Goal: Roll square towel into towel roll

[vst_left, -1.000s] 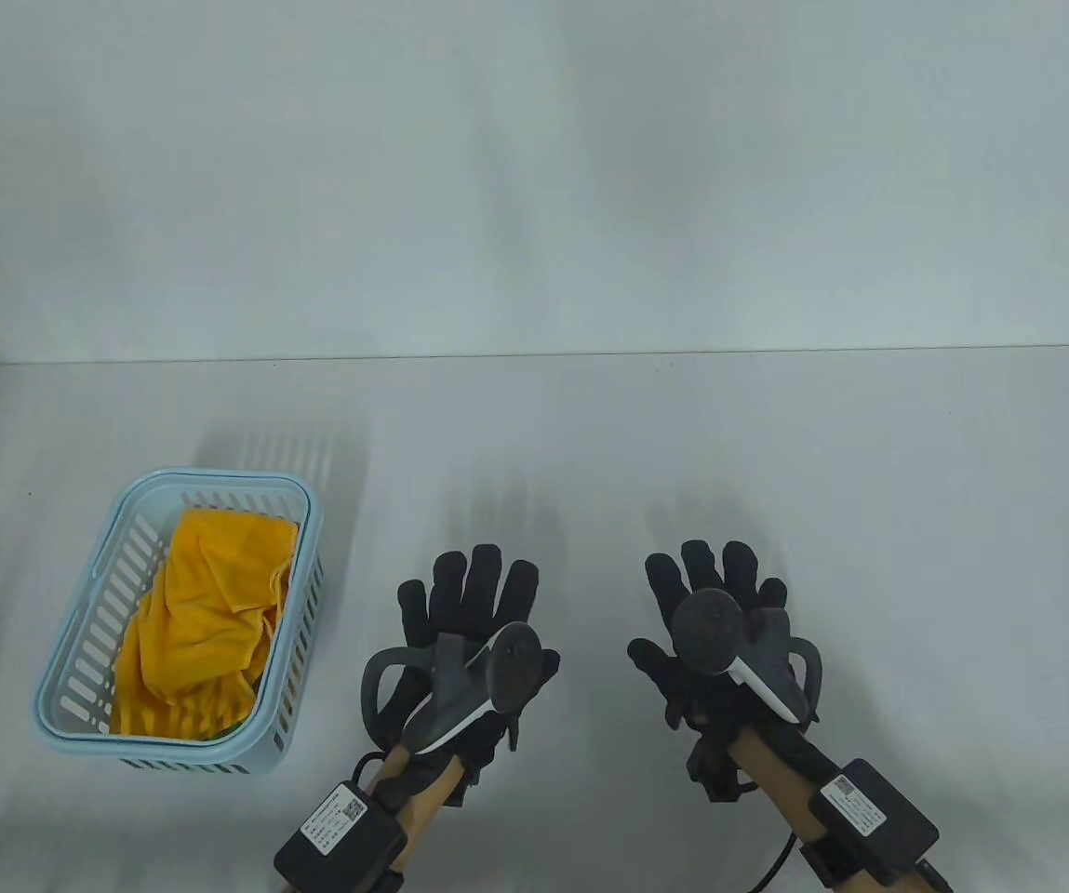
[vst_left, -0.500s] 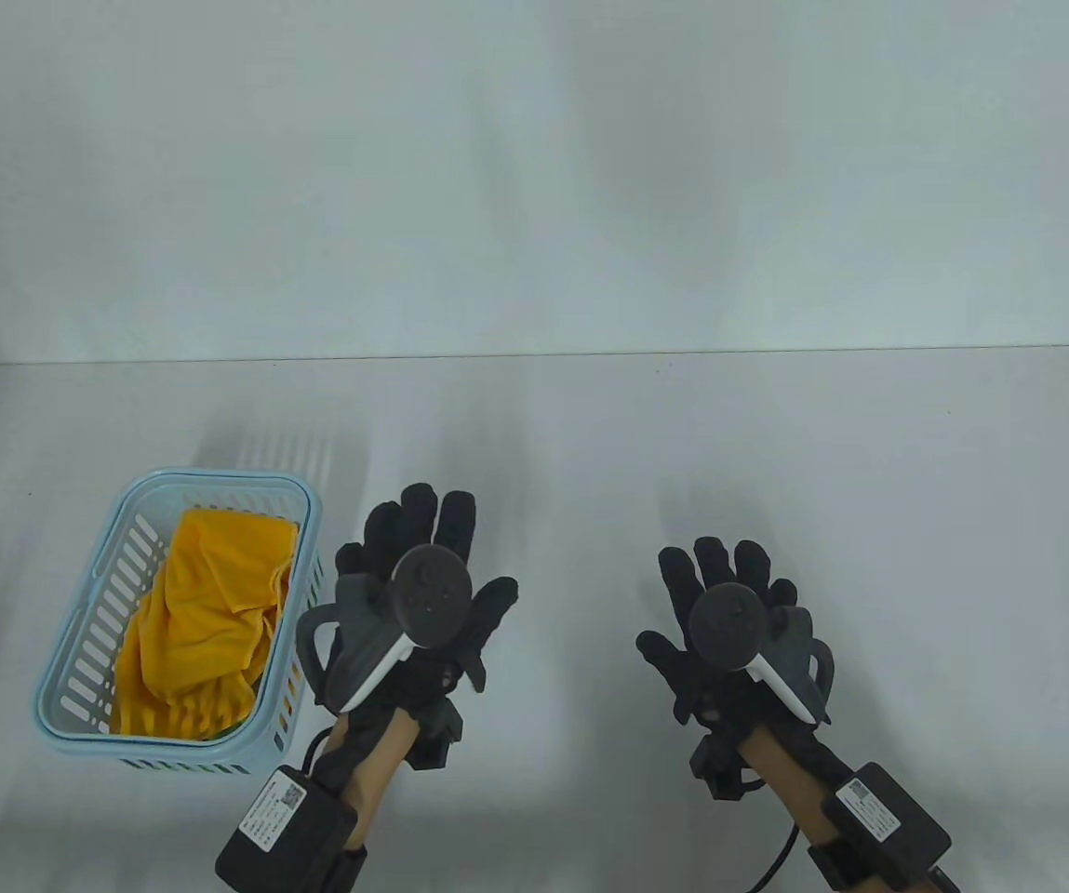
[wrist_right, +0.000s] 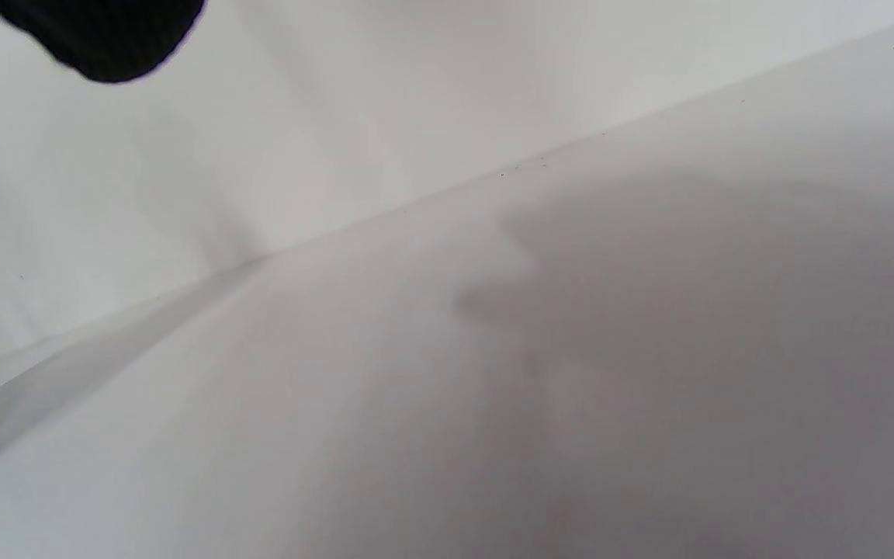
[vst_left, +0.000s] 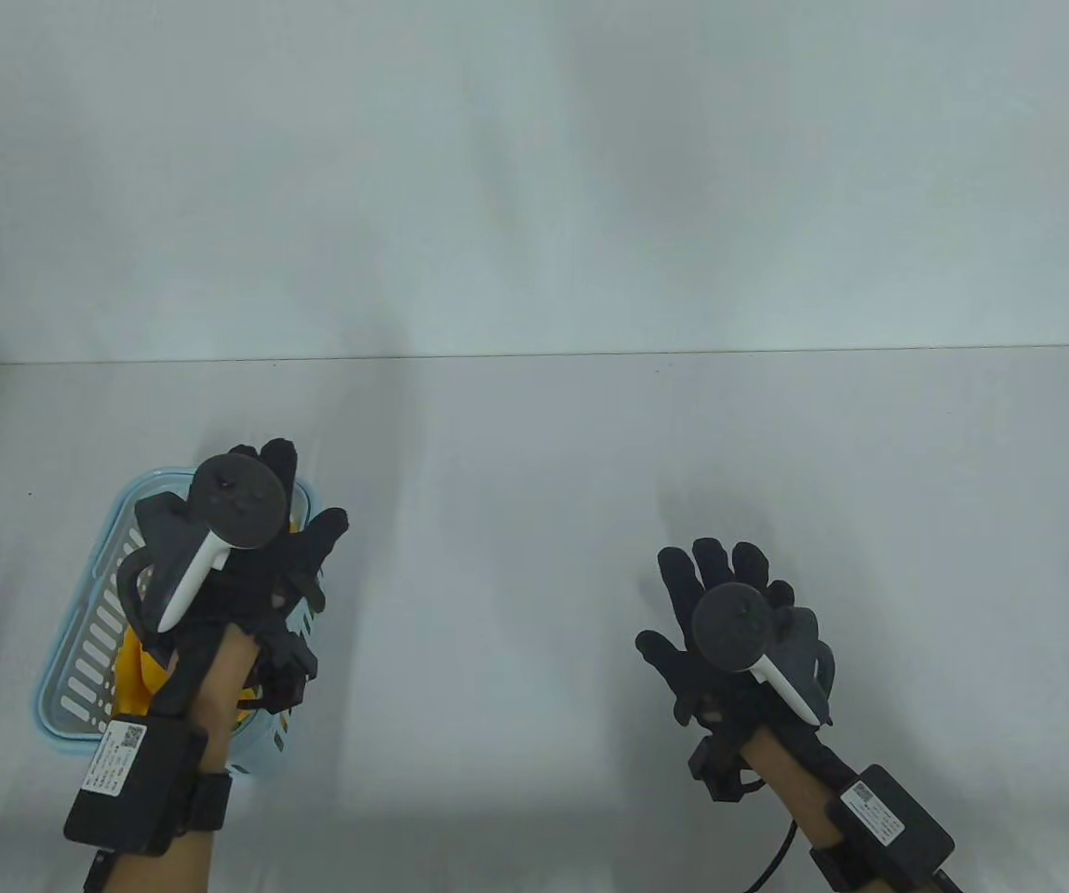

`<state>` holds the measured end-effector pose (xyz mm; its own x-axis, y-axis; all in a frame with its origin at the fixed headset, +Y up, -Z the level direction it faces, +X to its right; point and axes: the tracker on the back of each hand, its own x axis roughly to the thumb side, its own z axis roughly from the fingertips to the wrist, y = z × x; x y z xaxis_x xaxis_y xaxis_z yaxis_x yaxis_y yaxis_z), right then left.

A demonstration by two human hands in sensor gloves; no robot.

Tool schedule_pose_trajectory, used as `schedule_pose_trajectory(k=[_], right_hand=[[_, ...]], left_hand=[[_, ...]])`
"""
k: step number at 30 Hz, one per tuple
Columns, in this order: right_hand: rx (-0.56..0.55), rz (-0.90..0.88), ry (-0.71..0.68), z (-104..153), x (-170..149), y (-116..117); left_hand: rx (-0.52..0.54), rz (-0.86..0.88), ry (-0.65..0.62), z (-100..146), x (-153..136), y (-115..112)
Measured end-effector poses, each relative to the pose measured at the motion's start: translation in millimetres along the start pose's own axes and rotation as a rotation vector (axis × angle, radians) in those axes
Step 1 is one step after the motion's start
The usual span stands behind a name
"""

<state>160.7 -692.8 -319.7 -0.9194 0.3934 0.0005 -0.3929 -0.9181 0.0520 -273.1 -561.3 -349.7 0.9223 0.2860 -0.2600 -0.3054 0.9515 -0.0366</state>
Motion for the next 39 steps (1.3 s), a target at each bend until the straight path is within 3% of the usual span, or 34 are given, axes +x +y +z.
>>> schedule_pose_trajectory(k=[6,13,24,29,39], right_hand=[[-0.007,-0.027,0.007,0,-2,-3],[-0.007,-0.049,0.011,-1,-4,-6],[0.004,-0.036,0.021,0,-4,-5],[0.006,-0.048,0.027,0,-5,-5],[0.01,-0.057,0.037,-2,-7,-7]], left_hand=[[-0.099,-0.017,0.216,-45,-49,-20],[-0.196,-0.018,0.35,-67,-79,-52],[-0.308,-0.192,0.381,-78,-87,-92],[-0.305,-0.301,0.388,-83,-87,-104],[-0.265,-0.355,0.388,-87,-85,-102]])
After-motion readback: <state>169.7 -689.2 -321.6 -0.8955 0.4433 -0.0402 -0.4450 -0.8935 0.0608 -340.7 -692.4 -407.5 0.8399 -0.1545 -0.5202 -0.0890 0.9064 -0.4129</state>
